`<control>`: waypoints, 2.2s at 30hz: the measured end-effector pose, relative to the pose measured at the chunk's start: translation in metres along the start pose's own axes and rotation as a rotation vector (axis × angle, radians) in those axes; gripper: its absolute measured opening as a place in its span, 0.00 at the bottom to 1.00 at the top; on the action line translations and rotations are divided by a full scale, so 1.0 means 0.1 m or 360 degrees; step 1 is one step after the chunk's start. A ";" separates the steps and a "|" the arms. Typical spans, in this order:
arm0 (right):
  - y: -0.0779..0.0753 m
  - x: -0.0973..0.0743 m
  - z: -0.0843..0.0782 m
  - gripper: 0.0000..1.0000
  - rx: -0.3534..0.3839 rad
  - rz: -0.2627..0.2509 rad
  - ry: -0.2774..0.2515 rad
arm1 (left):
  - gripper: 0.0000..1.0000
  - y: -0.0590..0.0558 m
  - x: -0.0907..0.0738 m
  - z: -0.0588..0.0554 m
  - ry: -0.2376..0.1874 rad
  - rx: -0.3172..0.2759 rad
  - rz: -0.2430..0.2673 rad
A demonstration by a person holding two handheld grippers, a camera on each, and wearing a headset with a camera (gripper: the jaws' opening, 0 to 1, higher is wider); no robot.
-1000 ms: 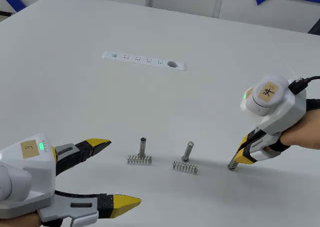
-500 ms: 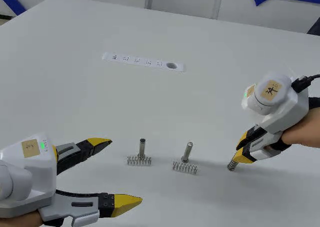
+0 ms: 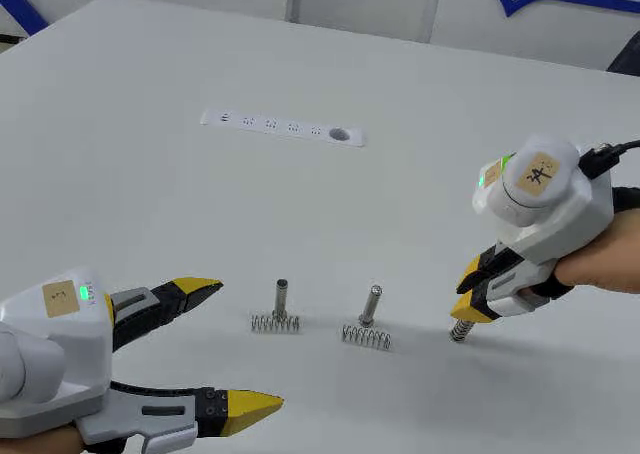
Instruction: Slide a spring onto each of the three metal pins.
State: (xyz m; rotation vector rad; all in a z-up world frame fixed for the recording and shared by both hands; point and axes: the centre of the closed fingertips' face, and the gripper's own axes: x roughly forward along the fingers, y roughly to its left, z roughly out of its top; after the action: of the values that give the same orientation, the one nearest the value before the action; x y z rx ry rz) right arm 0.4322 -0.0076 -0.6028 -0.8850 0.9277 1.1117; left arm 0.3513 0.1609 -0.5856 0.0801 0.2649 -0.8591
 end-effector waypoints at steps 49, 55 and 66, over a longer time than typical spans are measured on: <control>0.39 0.73 0.24 0.14 -0.0163 0.0186 -0.0052 | 0.80 0.02 -0.04 0.01 0.0016 0.0000 0.0035; 0.39 0.74 0.24 0.13 -0.0182 0.0201 -0.0046 | 0.80 0.02 -0.04 0.00 0.0013 -0.0008 0.0040; 0.40 0.74 0.23 0.12 -0.0128 0.0225 -0.0056 | 0.80 0.01 -0.03 -0.01 0.0008 -0.0015 0.0037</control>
State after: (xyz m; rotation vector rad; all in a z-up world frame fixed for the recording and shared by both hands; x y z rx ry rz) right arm 0.4105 0.0461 -0.6683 -0.8727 0.9327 1.2895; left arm 0.3501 0.1637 -0.5857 0.0763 0.2722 -0.8346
